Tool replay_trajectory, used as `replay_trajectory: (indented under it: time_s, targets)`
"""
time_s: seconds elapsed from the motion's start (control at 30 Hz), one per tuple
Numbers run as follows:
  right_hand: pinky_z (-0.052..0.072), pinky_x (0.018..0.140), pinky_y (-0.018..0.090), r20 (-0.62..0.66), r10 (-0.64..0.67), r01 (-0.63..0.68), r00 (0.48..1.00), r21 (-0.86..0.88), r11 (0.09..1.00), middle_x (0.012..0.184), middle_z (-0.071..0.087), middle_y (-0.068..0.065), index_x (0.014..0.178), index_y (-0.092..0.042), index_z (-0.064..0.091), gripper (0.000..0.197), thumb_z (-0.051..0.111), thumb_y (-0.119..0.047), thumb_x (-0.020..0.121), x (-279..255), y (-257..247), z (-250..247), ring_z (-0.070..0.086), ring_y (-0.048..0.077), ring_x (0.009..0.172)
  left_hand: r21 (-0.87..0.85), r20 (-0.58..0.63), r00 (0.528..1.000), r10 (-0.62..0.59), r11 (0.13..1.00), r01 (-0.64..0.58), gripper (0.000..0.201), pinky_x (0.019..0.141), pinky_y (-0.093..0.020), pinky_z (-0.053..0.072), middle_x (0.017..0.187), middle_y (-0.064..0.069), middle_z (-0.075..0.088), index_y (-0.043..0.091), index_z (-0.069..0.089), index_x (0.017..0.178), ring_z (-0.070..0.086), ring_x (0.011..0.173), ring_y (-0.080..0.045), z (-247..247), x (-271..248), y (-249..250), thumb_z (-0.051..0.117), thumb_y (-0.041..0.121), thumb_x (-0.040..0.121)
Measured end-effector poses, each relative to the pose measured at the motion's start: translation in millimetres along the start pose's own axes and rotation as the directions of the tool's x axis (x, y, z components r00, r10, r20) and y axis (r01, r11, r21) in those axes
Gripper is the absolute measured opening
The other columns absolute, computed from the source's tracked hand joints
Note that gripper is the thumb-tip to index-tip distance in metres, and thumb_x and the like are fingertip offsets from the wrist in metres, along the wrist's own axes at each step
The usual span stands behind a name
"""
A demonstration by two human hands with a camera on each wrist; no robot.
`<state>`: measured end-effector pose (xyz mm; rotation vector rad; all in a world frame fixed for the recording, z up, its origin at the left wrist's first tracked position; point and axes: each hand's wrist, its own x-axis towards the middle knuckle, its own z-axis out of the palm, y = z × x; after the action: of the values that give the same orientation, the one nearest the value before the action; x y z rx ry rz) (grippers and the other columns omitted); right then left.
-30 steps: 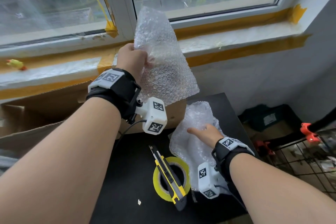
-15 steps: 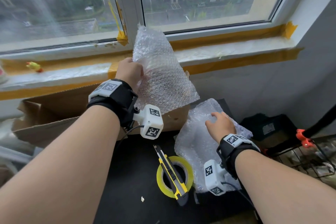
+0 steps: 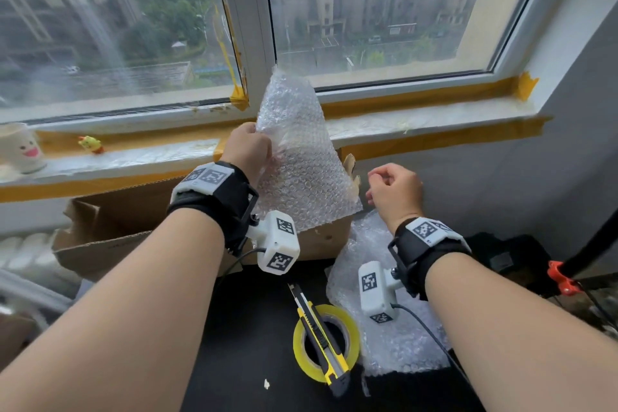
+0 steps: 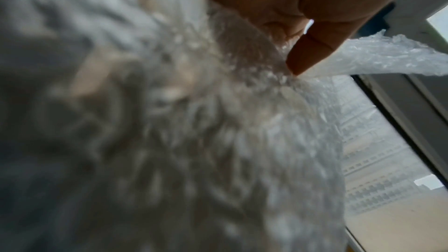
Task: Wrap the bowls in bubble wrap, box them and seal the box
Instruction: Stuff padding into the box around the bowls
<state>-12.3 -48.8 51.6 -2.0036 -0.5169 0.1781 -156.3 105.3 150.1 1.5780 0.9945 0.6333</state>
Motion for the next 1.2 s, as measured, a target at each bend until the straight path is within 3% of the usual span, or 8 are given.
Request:
replay_trajectory:
  time_s: [0.13,0.33,0.47,0.57,0.67,0.77,0.97,1.2]
  targets:
    - [0.055,0.088,0.046,0.241,-0.015,-0.036,0.97,0.206,0.978,0.095,0.067,0.0,0.117,-0.032,0.059,0.04,0.066,-0.042,0.078,9.6,-48.1,-5.3,0.065,0.021,0.096,-0.006,0.119,0.993,-0.004,1.0,0.005,0.033,0.064,-0.03,0.048,0.073,-0.006,0.053,0.016,0.052,0.078,0.053,0.067,-0.024,-9.4,-4.9,11.9,0.039,-0.015,0.082]
    - [0.052,0.073,0.033,0.456,-0.035,-0.204,0.889,0.465,0.862,0.096,0.068,0.011,0.13,-0.031,0.045,0.067,0.065,0.009,0.08,4.6,-77.3,-14.2,0.065,0.019,0.084,-0.15,0.181,0.98,-0.077,0.983,0.105,0.024,0.048,-0.024,0.041,0.087,-0.018,0.052,0.004,0.052,0.102,0.05,0.04,-0.016,-26.9,-17.5,22.3,0.039,-0.001,0.082]
    - [0.052,0.054,0.026,0.353,-0.029,-0.137,0.935,0.437,0.889,0.083,0.061,0.01,0.107,-0.022,0.047,0.051,0.061,0.019,0.08,3.7,-84.1,-16.6,0.061,0.019,0.071,-0.083,0.22,0.97,-0.106,0.989,0.126,0.065,0.097,-0.039,0.04,0.125,-0.003,0.053,0.018,0.052,0.132,0.059,0.101,-0.025,-41.7,-12.2,15.9,0.056,0.057,0.08]
    - [0.054,0.049,0.024,0.354,-0.03,-0.131,0.935,0.424,0.896,0.081,0.061,0.009,0.092,-0.018,0.05,0.041,0.057,0.022,0.081,5.4,-84.3,-19.0,0.062,0.019,0.066,0.15,0.211,0.977,0.017,0.987,-0.049,0.078,0.102,-0.035,0.033,0.141,0.003,0.044,0.019,0.036,0.146,0.047,0.122,-0.019,-53.4,-11.9,10.6,0.066,0.053,0.083]
    - [0.053,0.064,0.027,0.399,-0.071,-0.094,0.914,0.378,0.921,0.077,0.063,0.007,0.086,-0.012,0.061,0.04,0.053,0.026,0.079,5.1,-84.9,-23.1,0.06,0.017,0.07,0.211,0.029,0.993,0.113,0.97,-0.117,0.06,0.088,-0.04,0.054,0.126,-0.007,0.059,0.024,0.037,0.142,0.065,0.095,-0.021,-57.9,-11.0,8.2,0.066,0.021,0.089]
    - [0.052,0.07,0.025,0.429,-0.077,-0.066,0.9,0.311,0.948,0.074,0.058,0.006,0.113,-0.007,0.064,0.052,0.051,0.028,0.078,7.5,-87.5,-27.8,0.059,0.012,0.072,0.131,0.026,0.992,0.121,0.984,-0.123,0.054,0.067,-0.036,0.059,0.095,-0.008,0.066,0.032,0.043,0.14,0.063,0.064,-0.017,-59.9,-14.3,10.3,0.052,0.003,0.095]
    - [0.045,0.063,0.011,0.387,-0.164,0.158,0.907,0.048,0.986,0.074,0.054,0.002,0.127,-0.009,0.06,0.058,0.059,0.021,0.077,17.1,-96.6,-37.7,0.054,0.011,0.07,0.092,0.146,0.983,0.11,0.988,-0.124,0.053,0.077,-0.027,0.054,0.073,-0.002,0.065,0.006,0.066,0.118,0.062,0.07,-0.015,-73.4,-16.0,11.4,0.061,-0.023,0.075]
    - [0.048,0.081,0.03,0.248,-0.232,0.229,0.941,0.04,0.973,0.079,0.064,-0.006,0.083,-0.017,0.07,0.012,0.073,-0.006,0.081,16.4,-108.7,-48.8,0.058,0.013,0.08,0.183,0.062,0.977,0.202,0.96,-0.21,0.016,0.066,-0.022,0.041,0.072,0.003,0.059,0.018,0.067,0.075,0.055,0.072,-0.013,-75.8,-18.9,25.6,0.08,0.009,0.073]
